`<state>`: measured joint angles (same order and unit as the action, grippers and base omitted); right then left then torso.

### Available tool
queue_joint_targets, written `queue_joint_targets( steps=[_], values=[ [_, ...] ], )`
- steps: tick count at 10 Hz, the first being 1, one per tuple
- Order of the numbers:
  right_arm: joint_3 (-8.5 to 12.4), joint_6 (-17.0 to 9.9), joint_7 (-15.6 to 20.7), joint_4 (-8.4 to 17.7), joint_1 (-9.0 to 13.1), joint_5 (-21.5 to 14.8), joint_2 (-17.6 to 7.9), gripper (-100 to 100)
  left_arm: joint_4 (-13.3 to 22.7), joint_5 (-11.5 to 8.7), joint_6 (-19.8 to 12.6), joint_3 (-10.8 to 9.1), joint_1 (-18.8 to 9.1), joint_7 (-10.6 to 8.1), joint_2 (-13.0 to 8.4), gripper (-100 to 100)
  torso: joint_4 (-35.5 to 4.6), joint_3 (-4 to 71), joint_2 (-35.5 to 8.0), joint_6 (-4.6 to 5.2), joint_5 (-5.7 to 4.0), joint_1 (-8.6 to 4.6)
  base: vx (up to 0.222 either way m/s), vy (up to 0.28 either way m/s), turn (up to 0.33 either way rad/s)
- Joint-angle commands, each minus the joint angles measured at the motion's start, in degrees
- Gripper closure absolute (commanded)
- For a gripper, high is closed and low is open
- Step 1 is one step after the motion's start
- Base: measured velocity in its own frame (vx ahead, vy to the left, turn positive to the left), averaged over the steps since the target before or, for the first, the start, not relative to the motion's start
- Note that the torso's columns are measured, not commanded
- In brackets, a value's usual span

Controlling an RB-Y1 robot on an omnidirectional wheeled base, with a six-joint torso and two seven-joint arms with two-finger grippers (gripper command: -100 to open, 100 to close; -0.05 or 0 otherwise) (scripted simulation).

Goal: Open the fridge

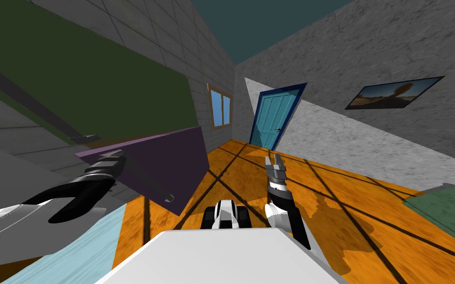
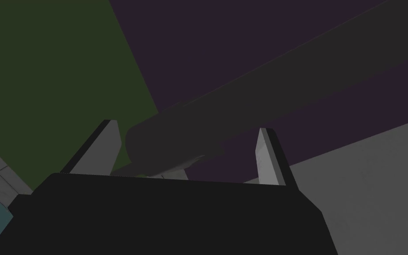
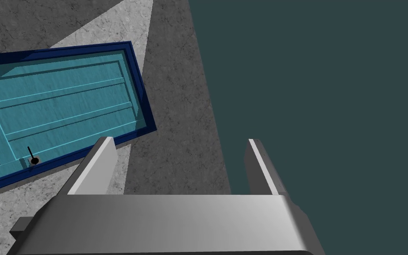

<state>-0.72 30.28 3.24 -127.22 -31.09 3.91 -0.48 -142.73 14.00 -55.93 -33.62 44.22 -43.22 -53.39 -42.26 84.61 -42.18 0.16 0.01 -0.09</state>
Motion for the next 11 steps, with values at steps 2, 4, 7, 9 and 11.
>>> queue_joint_targets(
  steps=[2,4,7,9,11],
  values=[
    [0.0,0.0,0.0,0.0,0.0,0.0,0.0,0,-0.1,0.6,-3.8,-0.68,3.5,-4.43,-2.8,100,-0.1,0.0,-0.1,-0.08,-0.04,0.41,0.019,-0.089,-0.01],
    [0.0,0.0,0.0,0.0,0.0,0.0,0.0,0,-0.2,0.6,-6.4,-1.5,5.8,-7.01,-5.4,100,0.1,0.0,0.1,-0.13,0.15,0.14,0.058,-0.174,-0.018],
    [0.0,0.0,0.0,0.0,0.0,0.0,0.0,0,-0.4,0.6,-11.3,-2.32,9.6,-11.66,-7.9,100,0.2,0.1,0.2,0.0,0.2,0.18,0.064,-0.184,-0.015],
    [0.0,0.0,0.0,0.0,0.0,0.0,0.0,0,-0.5,0.5,-13.8,-3.13,12.2,-14.33,-10.4,100,0.1,0.1,0.1,-0.02,0.24,0.74,0.038,-0.09,-0.018],
    [0.0,0.0,0.0,0.0,0.0,0.0,0.0,0,-0.7,0.5,-16.8,-3.95,14.8,-17.42,-12.9,100,0.2,0.1,0.2,-0.04,0.34,0.43,0.059,-0.148,-0.02]
  ],
)
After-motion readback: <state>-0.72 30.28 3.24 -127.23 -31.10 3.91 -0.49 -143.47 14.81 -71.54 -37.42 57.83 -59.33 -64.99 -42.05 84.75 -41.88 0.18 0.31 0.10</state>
